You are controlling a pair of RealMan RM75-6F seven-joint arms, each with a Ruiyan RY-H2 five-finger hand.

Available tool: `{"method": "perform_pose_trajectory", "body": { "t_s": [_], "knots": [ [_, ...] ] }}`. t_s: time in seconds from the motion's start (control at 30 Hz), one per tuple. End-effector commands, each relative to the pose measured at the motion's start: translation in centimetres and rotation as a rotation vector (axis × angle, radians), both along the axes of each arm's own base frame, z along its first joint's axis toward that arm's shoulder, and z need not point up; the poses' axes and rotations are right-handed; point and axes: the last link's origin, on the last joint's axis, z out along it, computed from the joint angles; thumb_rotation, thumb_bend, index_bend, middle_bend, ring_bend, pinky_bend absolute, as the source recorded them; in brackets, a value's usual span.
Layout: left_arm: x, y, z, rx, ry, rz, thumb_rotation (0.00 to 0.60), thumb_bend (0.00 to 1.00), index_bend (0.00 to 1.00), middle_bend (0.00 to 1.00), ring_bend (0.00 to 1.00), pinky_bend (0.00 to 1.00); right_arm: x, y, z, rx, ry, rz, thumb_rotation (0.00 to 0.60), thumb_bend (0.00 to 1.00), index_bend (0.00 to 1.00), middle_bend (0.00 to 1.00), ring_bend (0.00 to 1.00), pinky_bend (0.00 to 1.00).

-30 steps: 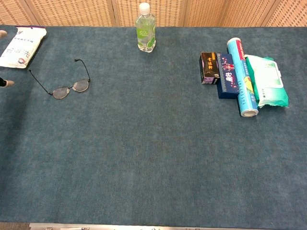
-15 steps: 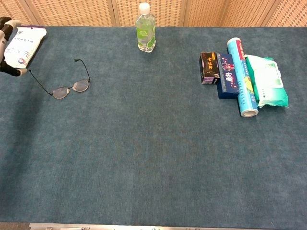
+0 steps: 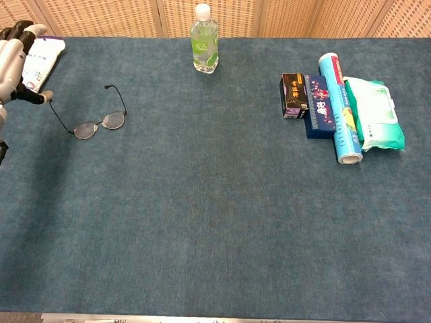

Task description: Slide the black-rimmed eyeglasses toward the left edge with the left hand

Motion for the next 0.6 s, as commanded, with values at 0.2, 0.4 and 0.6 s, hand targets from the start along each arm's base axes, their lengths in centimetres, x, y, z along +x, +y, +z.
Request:
{"method": "perform_pose_trajectory", "body": {
  "t_s": [0.2, 0.4, 0.6],
  "knots": [
    [1.2, 0.7, -1.4, -0.023, -0.009, -0.010, 0.600, 0.25, 0.00, 0.00, 0.00, 0.09, 0.0, 0.0, 0.1, -0.003, -0.003, 0.000, 0.600, 0.35, 0.53, 0.44, 0.25, 0.21],
    [1.9, 1.1, -2.8, -0.044, -0.011, -0.020, 0.600, 0.25, 0.00, 0.00, 0.00, 0.09, 0.0, 0.0, 0.4, -0.009, -0.010, 0.001, 0.600, 0.35, 0.53, 0.44, 0.25, 0.21],
    [2.2, 1.0, -4.0, -0.065, -0.013, -0.024, 0.600, 0.25, 0.00, 0.00, 0.00, 0.09, 0.0, 0.1, 0.6, -0.013, -0.014, 0.005, 0.600, 0.35, 0.53, 0.44, 0.25, 0.21]
  ]
}}
